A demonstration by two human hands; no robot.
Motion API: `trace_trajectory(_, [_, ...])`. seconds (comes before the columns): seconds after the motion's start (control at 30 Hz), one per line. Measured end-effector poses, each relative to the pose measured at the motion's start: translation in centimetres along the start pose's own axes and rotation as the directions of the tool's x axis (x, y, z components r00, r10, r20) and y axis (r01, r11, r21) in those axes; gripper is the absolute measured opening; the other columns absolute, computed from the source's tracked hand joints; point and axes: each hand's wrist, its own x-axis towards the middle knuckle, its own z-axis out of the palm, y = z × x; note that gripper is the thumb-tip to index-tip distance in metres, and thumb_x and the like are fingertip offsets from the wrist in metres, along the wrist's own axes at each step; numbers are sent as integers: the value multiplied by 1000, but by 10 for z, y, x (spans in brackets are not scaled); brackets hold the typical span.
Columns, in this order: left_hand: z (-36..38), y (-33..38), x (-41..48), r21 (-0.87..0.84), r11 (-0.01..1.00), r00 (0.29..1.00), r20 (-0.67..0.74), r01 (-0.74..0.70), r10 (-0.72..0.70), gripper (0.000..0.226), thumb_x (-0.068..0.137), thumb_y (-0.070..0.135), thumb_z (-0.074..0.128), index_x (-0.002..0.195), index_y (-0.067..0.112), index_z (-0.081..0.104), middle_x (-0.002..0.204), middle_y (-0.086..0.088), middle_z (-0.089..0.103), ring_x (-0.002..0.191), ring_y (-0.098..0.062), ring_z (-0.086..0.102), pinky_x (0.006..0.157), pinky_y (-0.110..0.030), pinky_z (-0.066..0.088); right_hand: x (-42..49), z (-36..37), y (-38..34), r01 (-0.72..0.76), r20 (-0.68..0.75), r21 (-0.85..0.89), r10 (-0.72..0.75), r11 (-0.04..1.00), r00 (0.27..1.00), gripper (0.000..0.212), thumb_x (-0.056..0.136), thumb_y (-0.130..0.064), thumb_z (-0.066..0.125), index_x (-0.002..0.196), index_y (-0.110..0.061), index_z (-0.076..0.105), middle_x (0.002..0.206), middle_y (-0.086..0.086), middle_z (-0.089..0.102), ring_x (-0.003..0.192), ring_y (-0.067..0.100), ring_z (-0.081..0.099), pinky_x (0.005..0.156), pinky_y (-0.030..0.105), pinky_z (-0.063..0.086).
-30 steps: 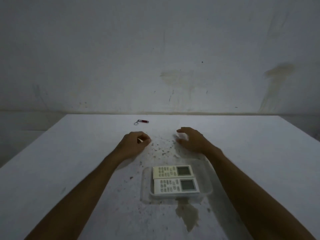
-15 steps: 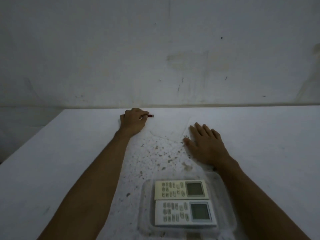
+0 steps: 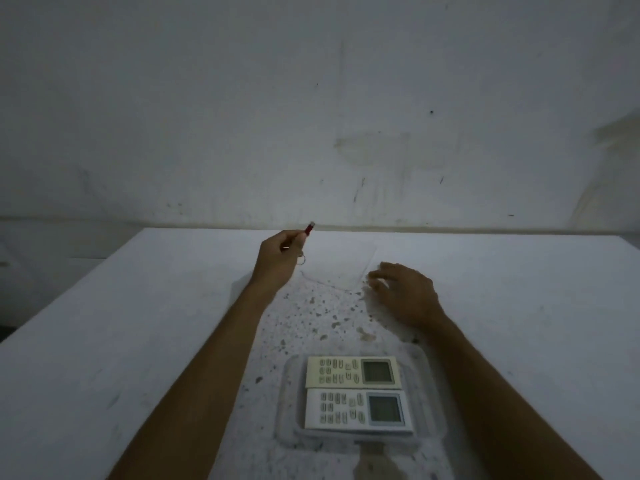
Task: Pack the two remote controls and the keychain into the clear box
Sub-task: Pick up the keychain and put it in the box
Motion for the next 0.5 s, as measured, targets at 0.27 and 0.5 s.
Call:
trace_trajectory(0.27, [-16, 60, -83, 67, 997, 944, 331, -31, 7, 21, 97, 27, 67, 111, 14, 76, 79, 2, 73, 60, 0, 67, 61, -18, 54, -41, -29, -23, 42, -28, 504, -32, 863, 999, 24, 103, -29, 53, 122, -33, 67, 112, -14, 72, 95, -21, 62, 103, 30, 51])
trace_trajectory(0.5, [-14, 62, -120, 58, 990, 908, 409, -127, 92, 20, 97, 34, 66, 107, 21, 78, 76, 3, 76, 63, -2, 69, 63, -15, 54, -101, -27, -59, 325, -319, 260, -236, 909, 918, 32, 100, -37, 58, 131, -34, 64, 110, -25, 63, 103, -4, 58, 91, 23, 45])
